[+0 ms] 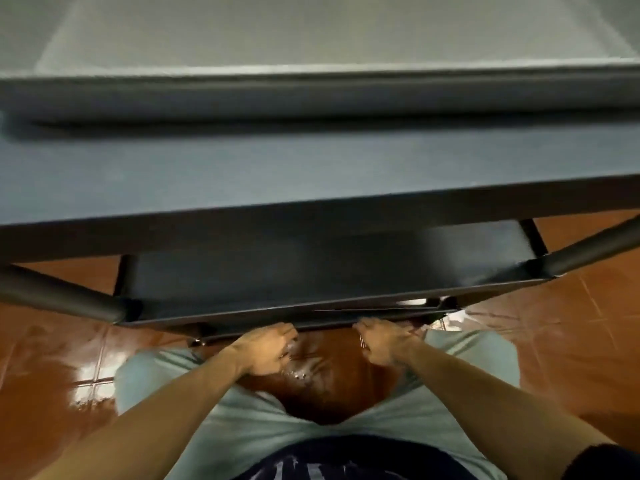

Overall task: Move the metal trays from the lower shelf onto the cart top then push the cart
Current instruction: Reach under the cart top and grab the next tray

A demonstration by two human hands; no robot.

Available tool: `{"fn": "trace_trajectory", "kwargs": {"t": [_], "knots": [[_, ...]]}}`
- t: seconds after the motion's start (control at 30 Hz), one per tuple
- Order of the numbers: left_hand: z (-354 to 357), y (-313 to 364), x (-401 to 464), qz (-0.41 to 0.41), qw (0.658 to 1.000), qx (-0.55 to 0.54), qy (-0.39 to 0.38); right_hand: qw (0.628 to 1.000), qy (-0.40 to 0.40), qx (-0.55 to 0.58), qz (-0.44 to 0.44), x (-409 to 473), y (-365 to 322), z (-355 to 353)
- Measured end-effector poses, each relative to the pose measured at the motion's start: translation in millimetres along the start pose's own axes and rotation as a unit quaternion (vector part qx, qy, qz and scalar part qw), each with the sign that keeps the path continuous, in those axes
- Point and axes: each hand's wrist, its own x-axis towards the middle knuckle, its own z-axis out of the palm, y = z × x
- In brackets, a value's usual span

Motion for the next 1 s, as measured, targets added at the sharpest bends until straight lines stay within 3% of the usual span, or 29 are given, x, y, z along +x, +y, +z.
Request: {"fn": "trace_trajectory", "kwargs": {"t": [0.37,0.7,0.87,1.0], "knots": [[83,-34,123,-0.035,0.999,-0.001,0.012,0.990,0.063,-0.028,0.124,131,57,73],[111,-75,136,-0.083,0.995,-0.020,0.051,0.987,0.094,-0.064,0.114,194,51,99],[116,-83,132,-0.105,0.993,-0.008,0.047,0.982,0.109,-0.138,0.063,189,52,102],[109,-70,143,-0.101,0.994,0.017,0.043,0.983,0.131,-0.126,0.023,175,56,92]]}}
